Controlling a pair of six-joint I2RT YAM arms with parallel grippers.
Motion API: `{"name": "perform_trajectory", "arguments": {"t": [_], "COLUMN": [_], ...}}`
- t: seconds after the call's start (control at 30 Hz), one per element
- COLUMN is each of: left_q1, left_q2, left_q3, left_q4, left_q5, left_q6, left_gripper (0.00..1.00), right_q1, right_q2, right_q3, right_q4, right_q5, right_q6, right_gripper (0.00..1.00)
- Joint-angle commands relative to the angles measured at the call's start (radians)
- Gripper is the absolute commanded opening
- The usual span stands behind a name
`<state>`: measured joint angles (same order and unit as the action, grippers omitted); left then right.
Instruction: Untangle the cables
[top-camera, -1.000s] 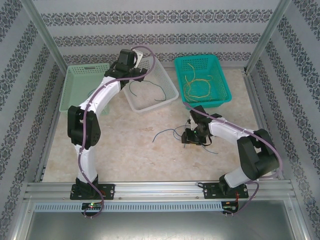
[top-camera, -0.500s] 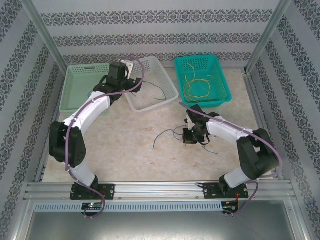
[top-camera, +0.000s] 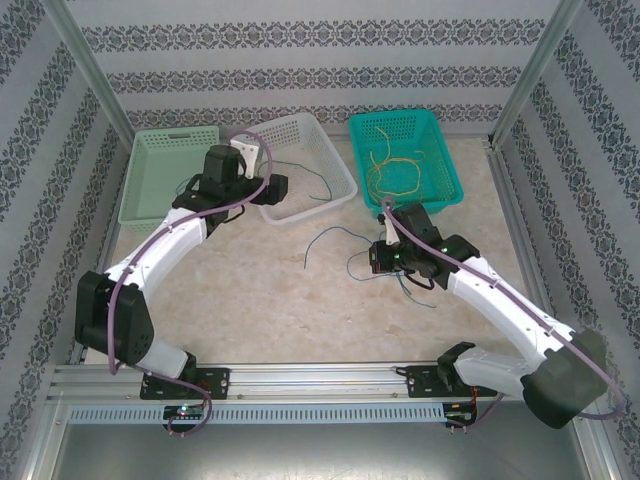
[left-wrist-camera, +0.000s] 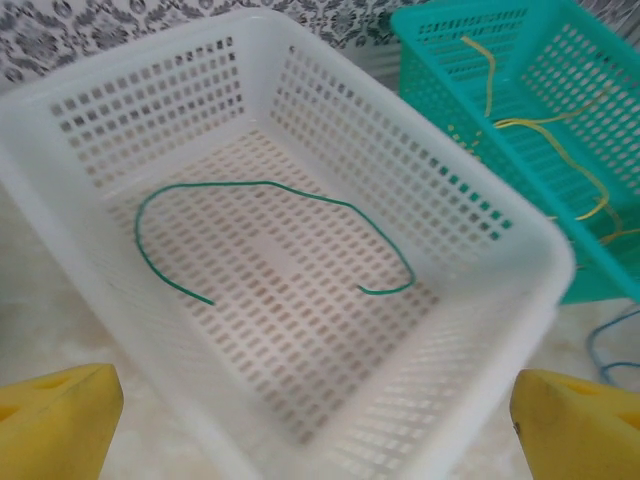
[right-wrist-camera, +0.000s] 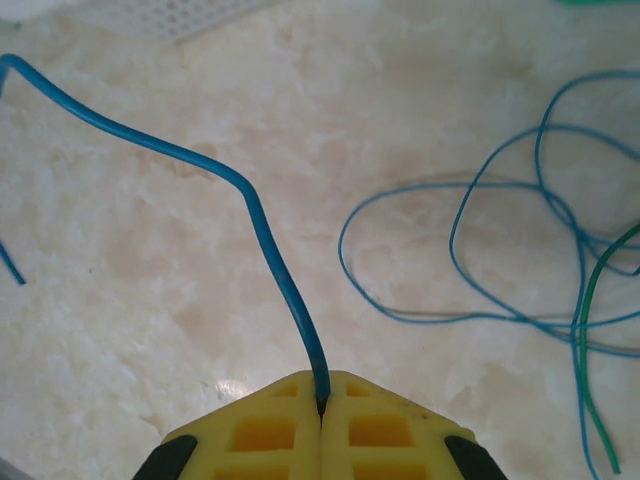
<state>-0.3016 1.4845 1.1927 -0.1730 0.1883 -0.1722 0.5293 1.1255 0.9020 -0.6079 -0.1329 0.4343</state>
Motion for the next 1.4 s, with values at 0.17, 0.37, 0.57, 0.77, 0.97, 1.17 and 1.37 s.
{"name": "perform_trajectory", "arguments": {"t": [0.17,0.37,0.57,0.77,0.97,1.17,1.37], "left_q1": [-0.004,-0.003,-0.002,-0.002,-0.002,-0.002,-0.004], "left_q2": [-0.117,-0.141,-0.204,-0.284,-0.298,-0.318,-0.343], "left_q3": [-0.1,-0.253,-0.33,-0.389,-0.466,-0.461,-0.511], "left_q4": [0.068,0.261,0.327,0.416,0.566,0.587,0.681], "left_q5": [0.191,0.319,0.306,0.278,0.244,0.233,0.188], "left_q6": [-0.387,-0.71,-0.867,-1.03,-1.185,-1.246,-1.354], "left_gripper": [1.0,1.0,0.99,1.0,1.0,1.0,1.0], "right_q1": [0.15,0.243,0.257,0.333,0.373,0.4,0.439], "right_q2": [-0.021,-0.009,0.013,0.075,0.134,0.187,0.23], "right_q3": [0.043,0.033,0.029,0.03,0.037,0.061,0.065], "right_q4": [0.163,0.365,0.487,0.637,0.765,0.827,0.914], "right_q5": [0.346,0.59,0.709,0.833,0.86,0.922,0.95], "right_q6": [-0.068,-0.18,-0.245,-0.392,-0.41,-0.437,-0.454], "right_gripper": [0.0,0.0,0.0,0.0,0.0,0.0,0.0]}}
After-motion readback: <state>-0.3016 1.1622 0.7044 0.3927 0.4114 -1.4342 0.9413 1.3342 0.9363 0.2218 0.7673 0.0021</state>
